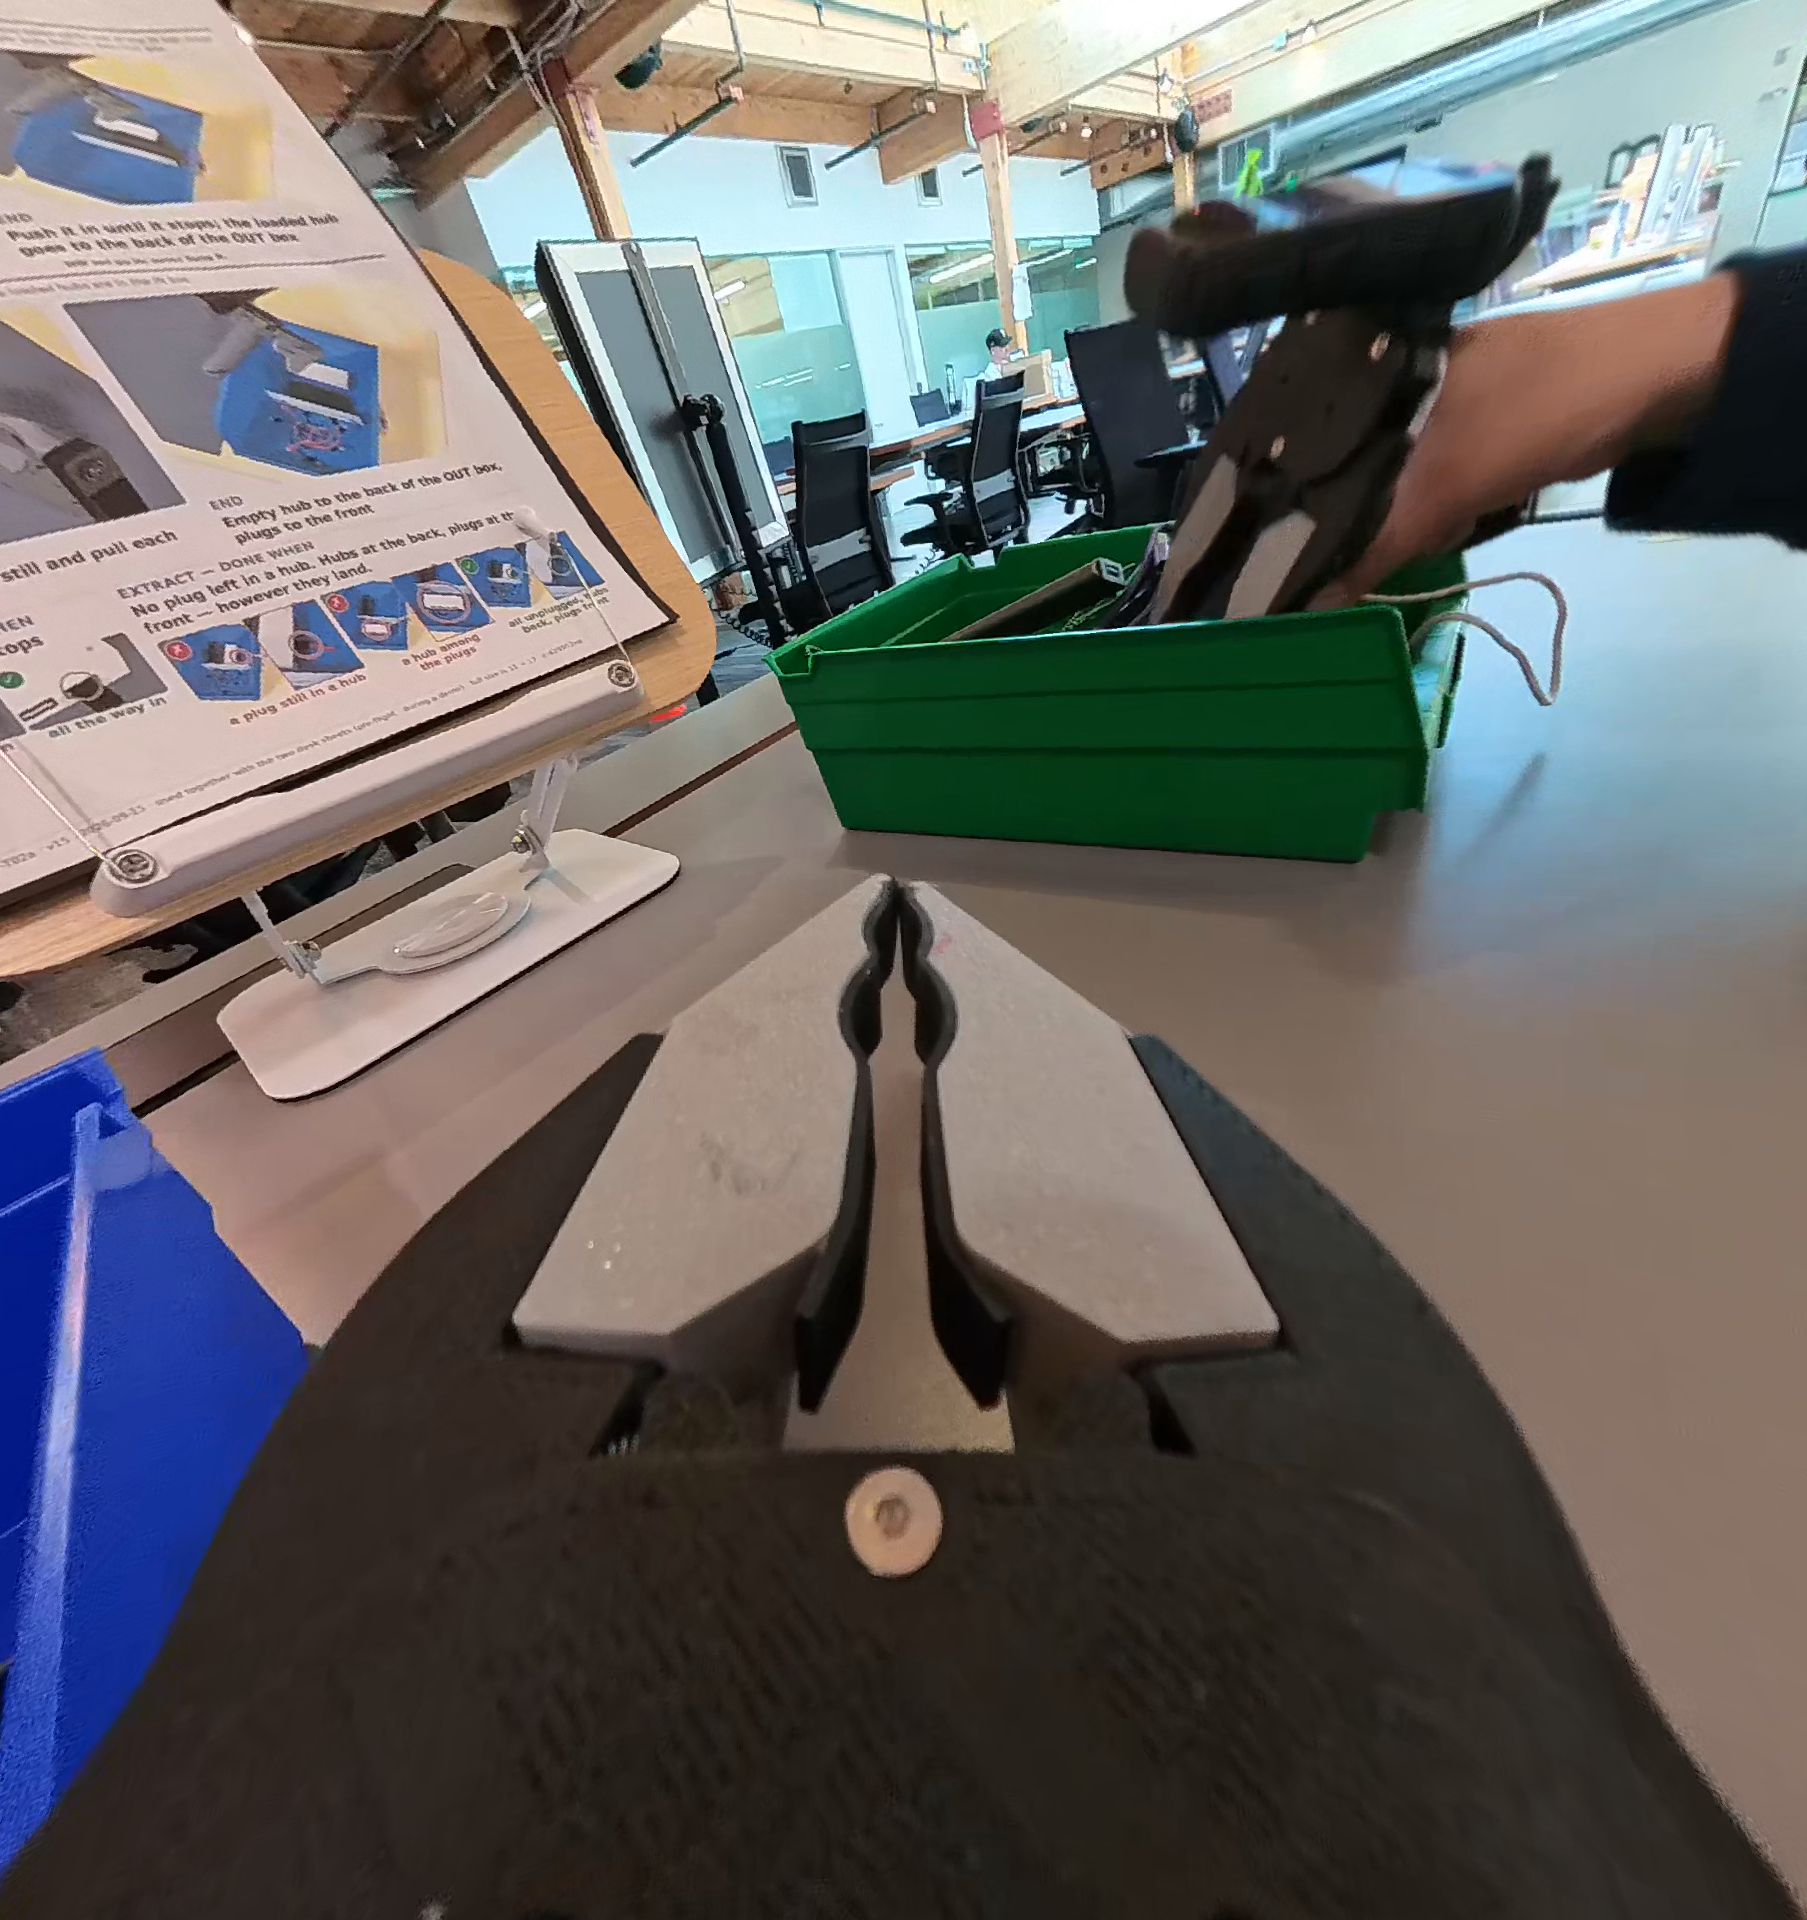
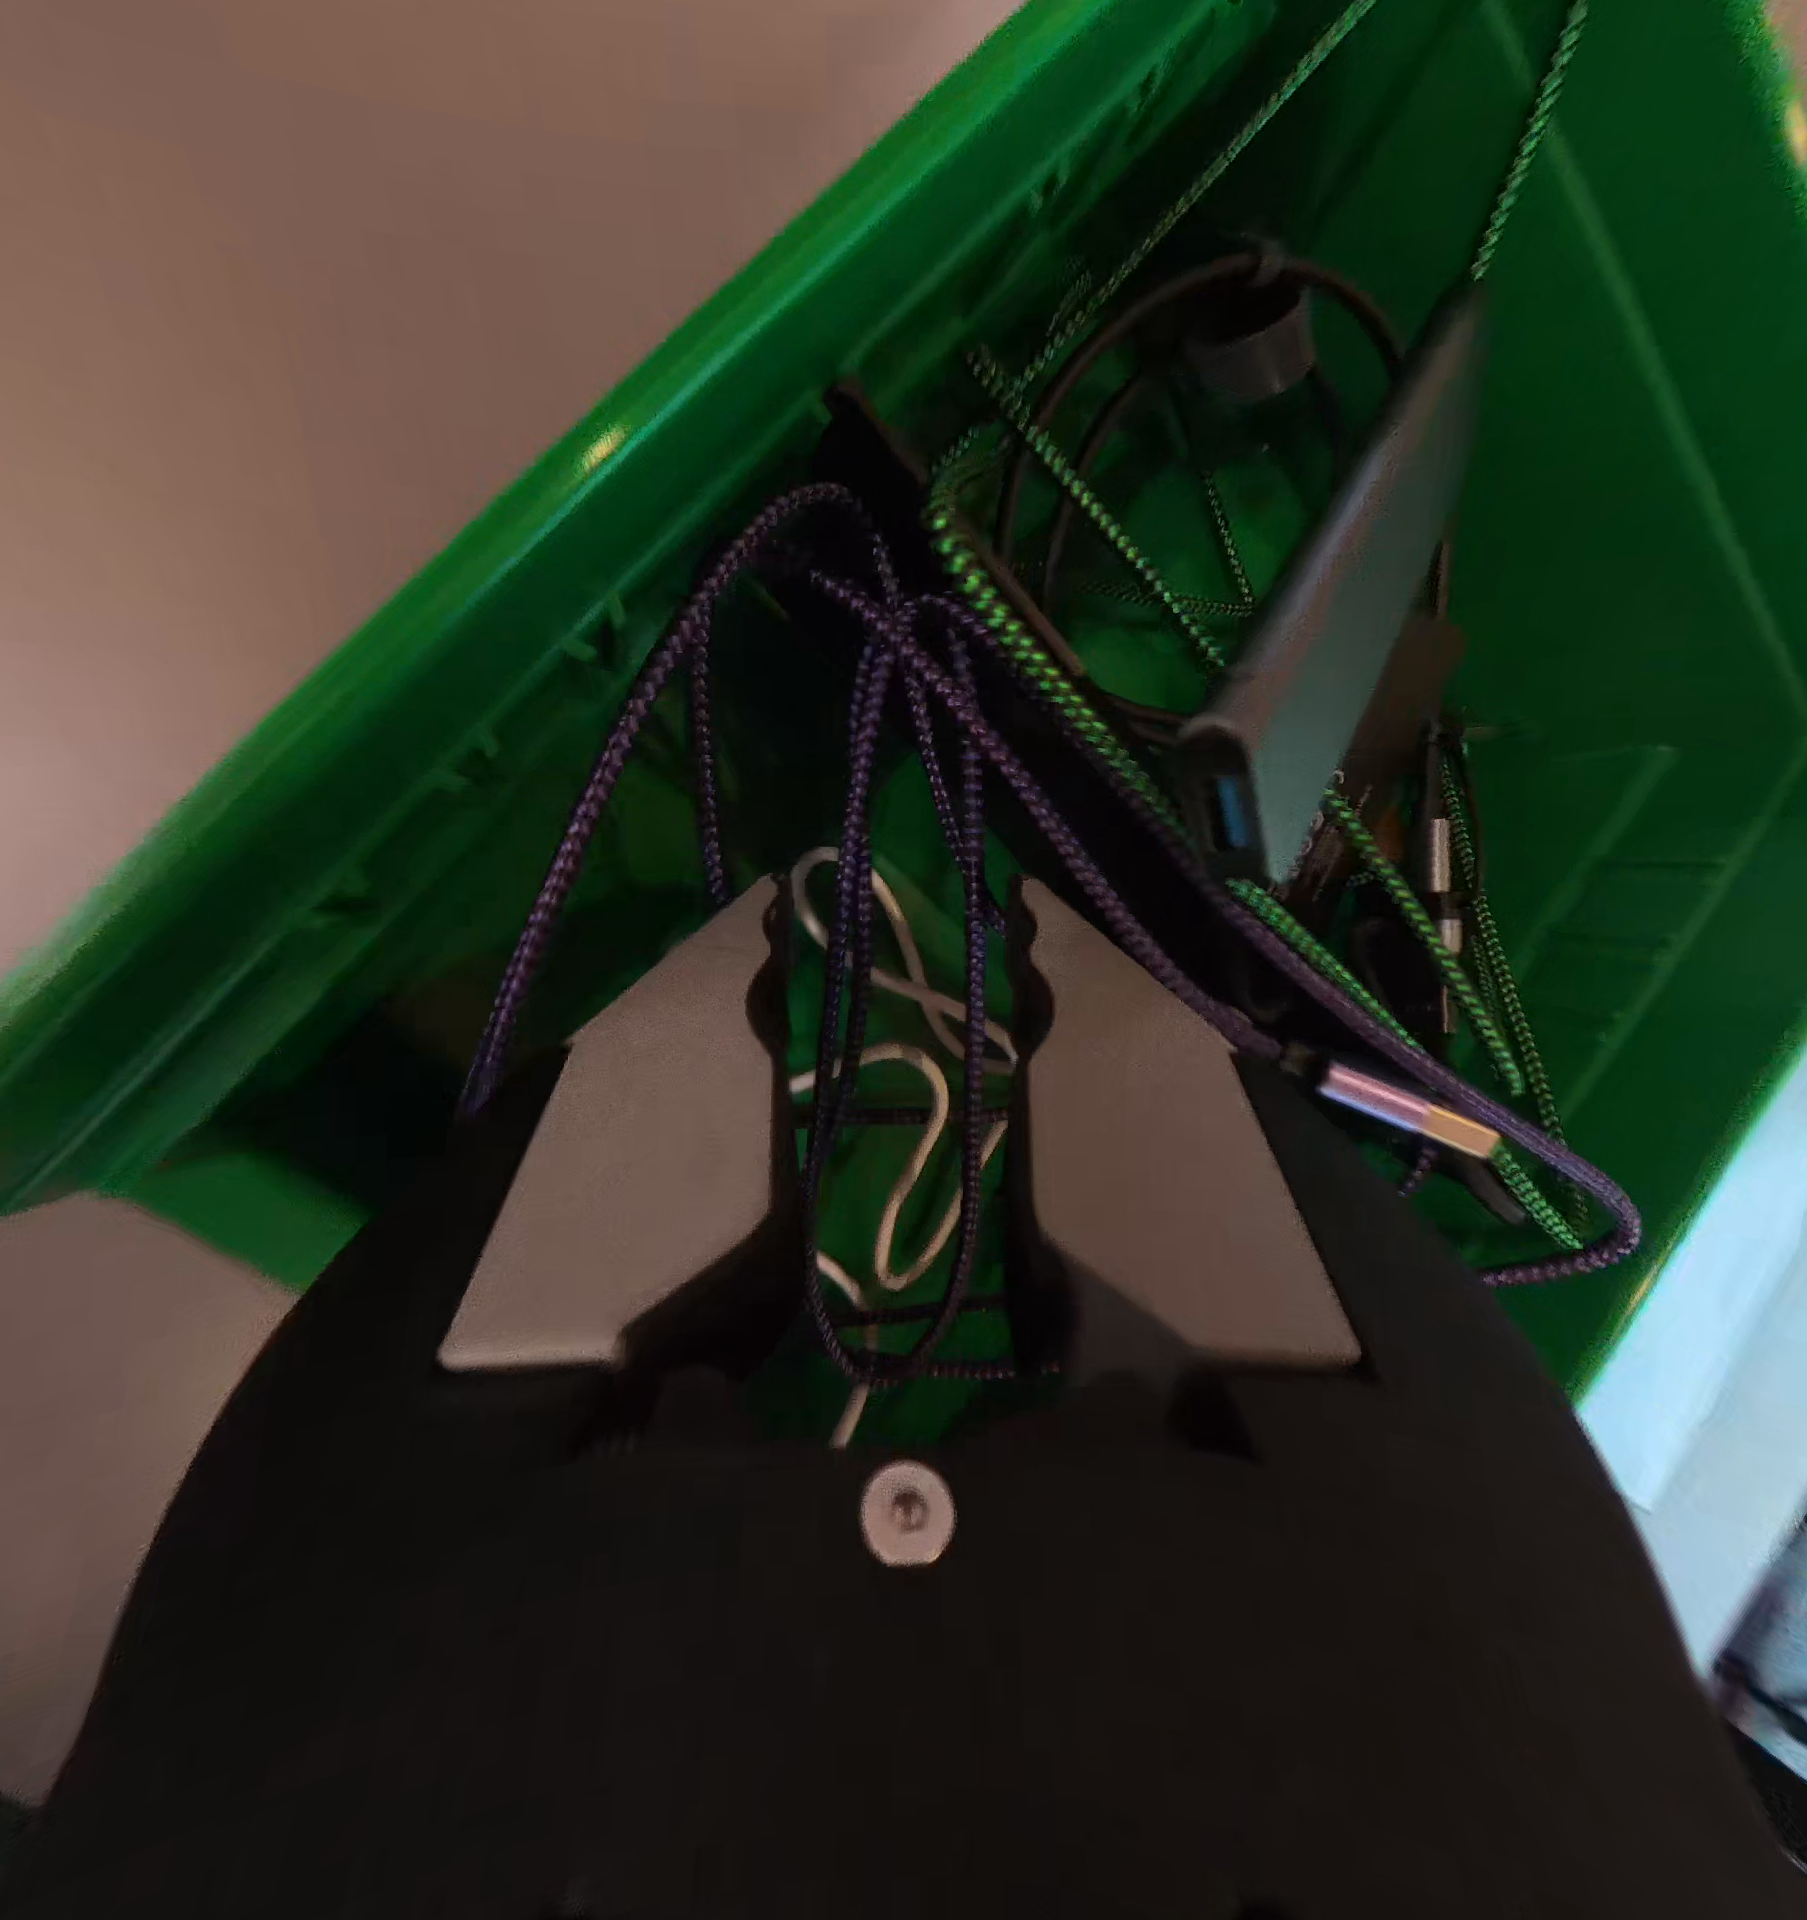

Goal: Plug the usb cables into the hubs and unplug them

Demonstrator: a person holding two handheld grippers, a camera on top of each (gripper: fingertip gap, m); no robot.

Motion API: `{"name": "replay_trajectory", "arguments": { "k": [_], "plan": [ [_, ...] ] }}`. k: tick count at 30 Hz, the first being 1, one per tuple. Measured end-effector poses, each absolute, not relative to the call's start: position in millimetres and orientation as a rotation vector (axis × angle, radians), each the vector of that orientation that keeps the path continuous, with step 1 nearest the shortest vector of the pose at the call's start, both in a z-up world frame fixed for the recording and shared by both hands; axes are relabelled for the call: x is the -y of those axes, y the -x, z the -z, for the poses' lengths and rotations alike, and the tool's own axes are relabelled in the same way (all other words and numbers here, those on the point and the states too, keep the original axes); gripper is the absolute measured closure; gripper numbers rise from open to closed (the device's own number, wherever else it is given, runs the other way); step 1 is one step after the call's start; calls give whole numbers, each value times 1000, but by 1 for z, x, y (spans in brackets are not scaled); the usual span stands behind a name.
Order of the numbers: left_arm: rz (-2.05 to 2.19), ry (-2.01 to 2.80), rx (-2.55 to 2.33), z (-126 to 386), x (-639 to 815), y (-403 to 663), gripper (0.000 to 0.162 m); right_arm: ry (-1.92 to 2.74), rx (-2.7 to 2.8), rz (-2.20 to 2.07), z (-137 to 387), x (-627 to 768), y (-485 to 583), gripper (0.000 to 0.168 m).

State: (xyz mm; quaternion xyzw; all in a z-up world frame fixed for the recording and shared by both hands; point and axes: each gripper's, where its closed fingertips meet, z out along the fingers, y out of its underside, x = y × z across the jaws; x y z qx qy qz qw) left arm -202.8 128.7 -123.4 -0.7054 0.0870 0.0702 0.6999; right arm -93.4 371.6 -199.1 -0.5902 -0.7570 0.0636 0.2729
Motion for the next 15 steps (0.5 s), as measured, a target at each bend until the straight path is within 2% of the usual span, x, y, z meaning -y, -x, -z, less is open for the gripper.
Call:
{"name": "replay_trajectory", "arguments": {
  "k": [1, 3, 6, 10, 15],
  "plan": [
    [-160, 1572, -197, 123, -129, 203, 162, 1603, 2033, -235, 191, -369, 92, 126],
    [-160, 1567, -192, 122, -128, 203, 162, 1642, 2017, -338, 175, -365, 84, 115],
    [-146, 1554, -174, 119, -127, 206, 162, 1658, 1962, -441, 149, -364, 68, 110],
    [-146, 1563, -182, 121, -128, 204, 162, 1640, 1881, -599, 118, -354, 45, 107],
    [-163, 1573, -181, 124, -128, 206, 162, 1650, 1697, -601, 96, -361, -2, 106]
  ]
}}
